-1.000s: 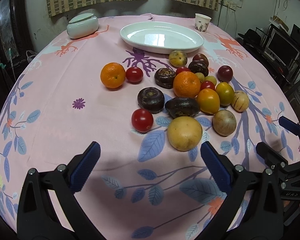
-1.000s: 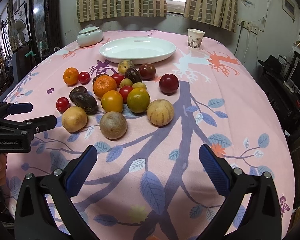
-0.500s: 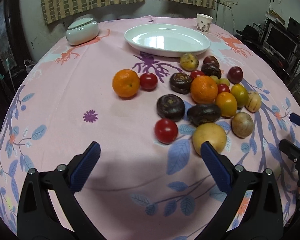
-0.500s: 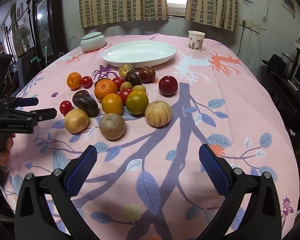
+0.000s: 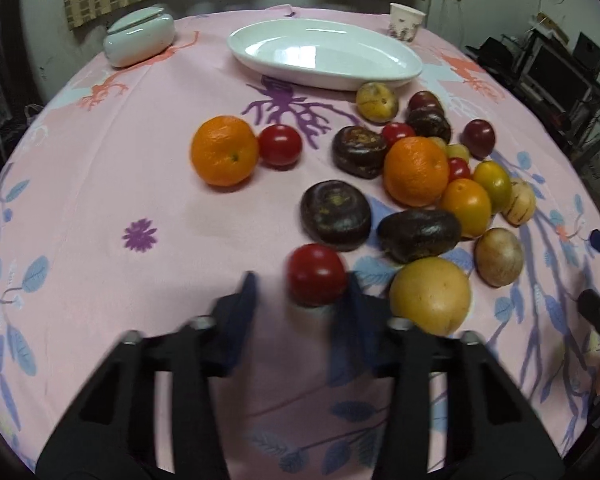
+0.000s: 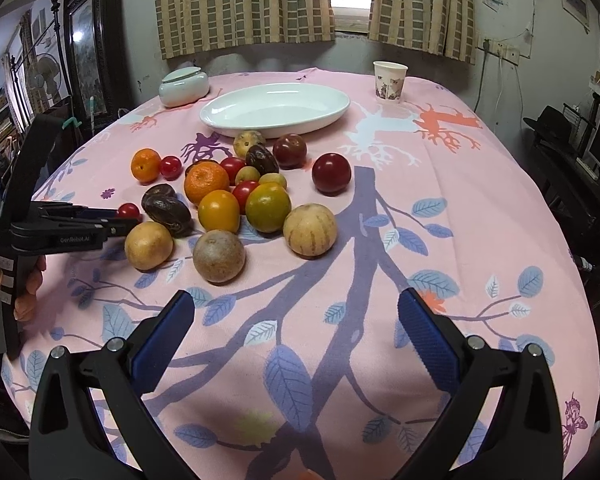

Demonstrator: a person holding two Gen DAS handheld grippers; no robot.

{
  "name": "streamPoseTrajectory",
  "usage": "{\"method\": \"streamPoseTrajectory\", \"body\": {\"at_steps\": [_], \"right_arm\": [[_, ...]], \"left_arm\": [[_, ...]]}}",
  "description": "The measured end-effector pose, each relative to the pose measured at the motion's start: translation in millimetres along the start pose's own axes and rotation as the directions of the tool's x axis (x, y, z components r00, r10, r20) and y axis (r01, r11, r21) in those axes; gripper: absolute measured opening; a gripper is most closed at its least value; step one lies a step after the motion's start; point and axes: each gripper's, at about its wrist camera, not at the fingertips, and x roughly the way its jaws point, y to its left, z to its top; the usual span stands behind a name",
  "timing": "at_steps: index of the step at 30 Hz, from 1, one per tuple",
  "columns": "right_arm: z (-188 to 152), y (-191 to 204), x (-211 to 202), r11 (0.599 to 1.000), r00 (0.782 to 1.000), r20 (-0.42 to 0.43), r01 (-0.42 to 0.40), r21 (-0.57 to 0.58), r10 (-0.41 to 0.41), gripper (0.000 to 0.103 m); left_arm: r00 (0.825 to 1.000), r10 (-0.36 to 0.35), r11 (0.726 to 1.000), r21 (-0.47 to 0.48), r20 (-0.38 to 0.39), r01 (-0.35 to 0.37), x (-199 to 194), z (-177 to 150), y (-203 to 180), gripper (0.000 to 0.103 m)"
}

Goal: Organize fruits
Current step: 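Grasp a red cherry tomato with the left tool while the right tool grasps a brown round fruit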

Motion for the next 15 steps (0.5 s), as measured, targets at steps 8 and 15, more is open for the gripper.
{"method": "streamPoseTrajectory", "body": {"at_steps": [8,15], "right_arm": [[7.7,7.5,13.0,0.997,0.995,-0.083,-0.063,-0.052,0.059,0.102],[25.9,34.9,43.2,0.984,0.979,-0.18,-0.125,-0.13,0.1,0.102]], "left_arm": [[0.999,0.014,0.998,0.055,0.048,-0.017,-1.0,-0.4,-8.1,0.03],[0.999,-0.024,0.999,0.022,0.041,0.024,2.1,1.9,-1.9,0.03]]}}
